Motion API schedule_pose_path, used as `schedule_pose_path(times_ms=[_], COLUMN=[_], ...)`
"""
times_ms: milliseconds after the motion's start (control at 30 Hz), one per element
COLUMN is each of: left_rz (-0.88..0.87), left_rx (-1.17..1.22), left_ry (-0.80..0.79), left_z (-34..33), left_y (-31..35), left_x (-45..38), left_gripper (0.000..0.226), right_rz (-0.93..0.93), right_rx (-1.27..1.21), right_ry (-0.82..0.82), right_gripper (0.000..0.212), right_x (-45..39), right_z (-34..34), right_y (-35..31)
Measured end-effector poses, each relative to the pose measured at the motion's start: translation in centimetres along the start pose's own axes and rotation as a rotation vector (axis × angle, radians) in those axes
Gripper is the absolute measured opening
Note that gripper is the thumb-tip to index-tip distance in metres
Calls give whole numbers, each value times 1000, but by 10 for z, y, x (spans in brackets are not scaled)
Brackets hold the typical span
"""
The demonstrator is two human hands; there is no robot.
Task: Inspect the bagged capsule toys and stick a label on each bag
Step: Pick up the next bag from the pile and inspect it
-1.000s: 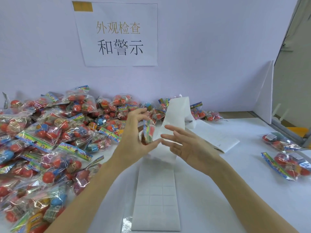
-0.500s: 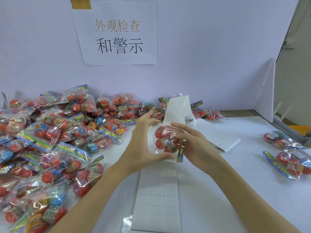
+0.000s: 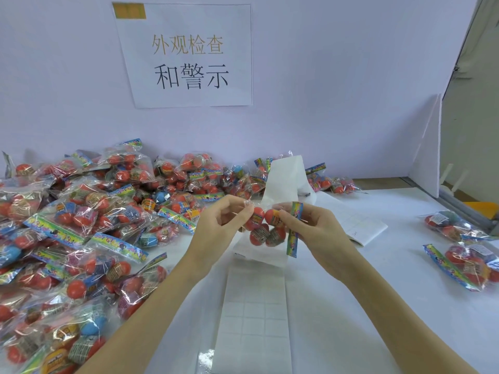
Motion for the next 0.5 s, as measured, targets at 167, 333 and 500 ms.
schedule_pose_path(times_ms=[167,333,500], left_rz=[47,66,94], left_rx=[84,101,85], left_ry=[33,33,1], left_z=[0,-2,-3], left_y=[-2,-5,-5], left_x=[-1,-1,-1], left_gripper=[20,26,11], right_rz=[-8,-46,-50], right_rx=[-47,-16,5], right_ry=[68,115,117], right_gripper=[26,27,24], right_x=[0,2,3], right_z=[-3,-7,-8], right_y=[0,1,-2])
Point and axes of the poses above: each hand's wrist, its own x-axis away from the middle knuckle, its own z-axis out of the back of the hand, y = z × x, the point moved 3 cm from there along -x, towards the middle knuckle, and after that the axes turned 12 degrees about -y, right-handed, at the moved point
